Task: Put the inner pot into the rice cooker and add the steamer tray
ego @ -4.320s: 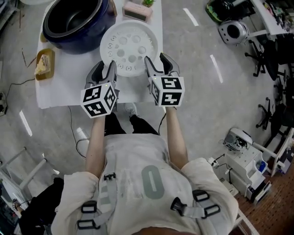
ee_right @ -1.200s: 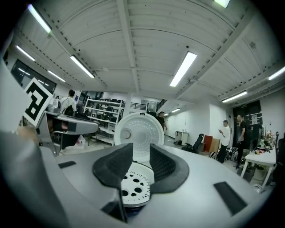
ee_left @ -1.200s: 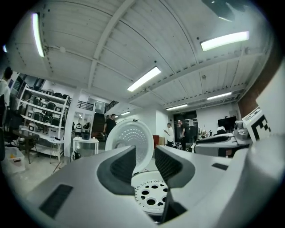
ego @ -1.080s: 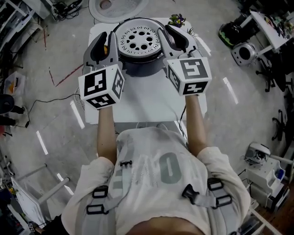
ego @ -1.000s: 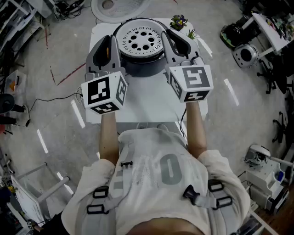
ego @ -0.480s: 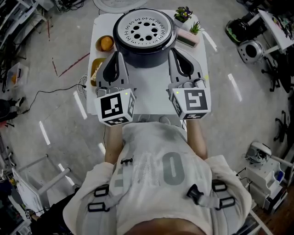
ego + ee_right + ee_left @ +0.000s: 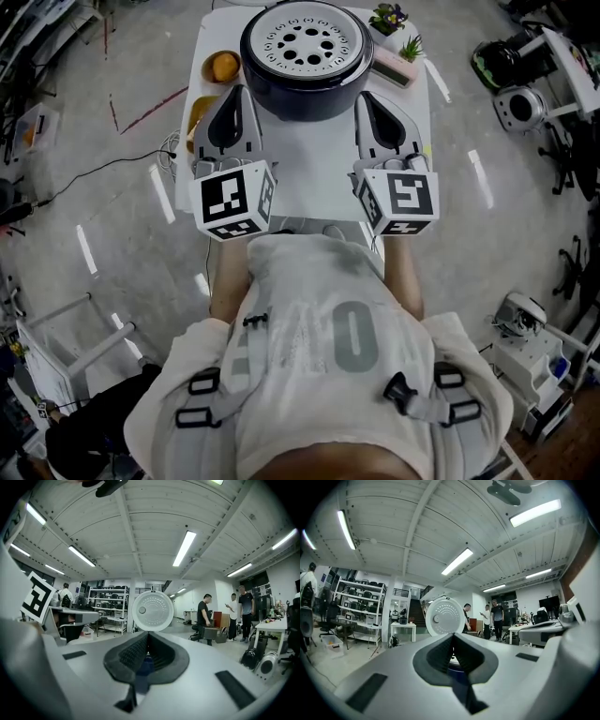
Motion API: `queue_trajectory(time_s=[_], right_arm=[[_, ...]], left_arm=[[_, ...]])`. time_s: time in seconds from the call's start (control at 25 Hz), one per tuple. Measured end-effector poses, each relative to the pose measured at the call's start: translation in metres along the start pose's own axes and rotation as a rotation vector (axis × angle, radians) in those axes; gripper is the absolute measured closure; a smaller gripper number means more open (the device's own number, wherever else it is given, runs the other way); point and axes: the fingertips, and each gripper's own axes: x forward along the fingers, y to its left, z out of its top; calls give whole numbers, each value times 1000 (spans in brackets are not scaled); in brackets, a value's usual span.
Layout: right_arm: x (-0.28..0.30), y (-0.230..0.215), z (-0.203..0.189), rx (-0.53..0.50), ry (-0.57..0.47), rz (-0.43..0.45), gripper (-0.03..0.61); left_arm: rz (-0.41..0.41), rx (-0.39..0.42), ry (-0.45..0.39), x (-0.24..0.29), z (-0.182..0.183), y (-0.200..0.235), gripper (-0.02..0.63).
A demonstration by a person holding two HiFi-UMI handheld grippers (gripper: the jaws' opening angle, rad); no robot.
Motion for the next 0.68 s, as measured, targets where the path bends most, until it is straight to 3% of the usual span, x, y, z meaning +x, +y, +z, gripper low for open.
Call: queue_trajectory(time_s=[0.4,0.68], right_arm=[[-3,-7,-4,-8,23,-10,571],[-1,-6,-10,-18,56,-5,571]], left_arm=[[9,4,5,-1,-1,0,592],[-2,-43,-6,0,4,3,592]])
